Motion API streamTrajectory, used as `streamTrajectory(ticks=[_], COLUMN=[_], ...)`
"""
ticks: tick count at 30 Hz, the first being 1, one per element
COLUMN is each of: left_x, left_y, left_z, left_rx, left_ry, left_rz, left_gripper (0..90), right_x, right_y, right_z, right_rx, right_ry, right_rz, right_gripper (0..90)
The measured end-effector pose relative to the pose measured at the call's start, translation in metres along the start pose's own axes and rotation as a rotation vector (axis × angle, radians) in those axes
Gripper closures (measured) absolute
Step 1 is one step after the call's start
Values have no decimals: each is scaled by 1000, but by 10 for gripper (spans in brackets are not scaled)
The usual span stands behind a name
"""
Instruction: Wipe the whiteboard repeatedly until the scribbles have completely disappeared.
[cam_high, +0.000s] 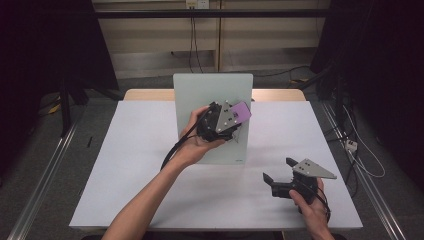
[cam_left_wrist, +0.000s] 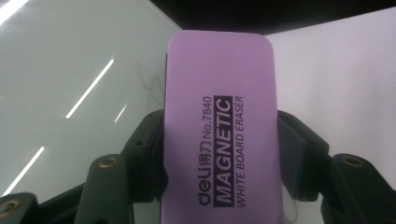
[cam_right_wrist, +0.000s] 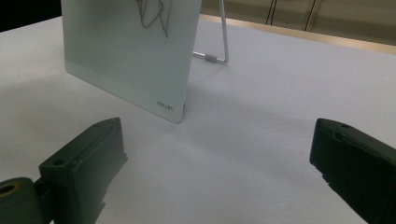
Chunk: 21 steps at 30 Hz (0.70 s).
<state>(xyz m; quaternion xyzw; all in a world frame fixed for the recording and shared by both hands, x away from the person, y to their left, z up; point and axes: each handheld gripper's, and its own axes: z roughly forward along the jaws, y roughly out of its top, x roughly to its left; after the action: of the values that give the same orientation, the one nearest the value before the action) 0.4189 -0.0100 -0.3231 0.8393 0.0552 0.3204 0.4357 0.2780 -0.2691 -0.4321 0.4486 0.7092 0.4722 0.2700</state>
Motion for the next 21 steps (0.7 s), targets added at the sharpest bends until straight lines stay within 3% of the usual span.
streamTrajectory(ticks=[6, 11, 15, 21], left_x=[15, 29, 28, 18], left_y=[7, 9, 8, 4], left_z=[-7, -15, -14, -10], left_rx=[-17, -46, -45, -22], left_ry=[29, 55, 61, 31], left_rz=[-19, -79, -79, -57], left_gripper=[410, 410, 410, 410], right_x=[0, 0, 0, 0], right_y=[0, 0, 0, 0], right_z=[-1, -1, 0, -1], right_rx=[-4, -3, -3, -2], right_ry=[0, -2, -3, -3], right_rz=[3, 2, 1, 2], right_gripper=[28, 28, 28, 28])
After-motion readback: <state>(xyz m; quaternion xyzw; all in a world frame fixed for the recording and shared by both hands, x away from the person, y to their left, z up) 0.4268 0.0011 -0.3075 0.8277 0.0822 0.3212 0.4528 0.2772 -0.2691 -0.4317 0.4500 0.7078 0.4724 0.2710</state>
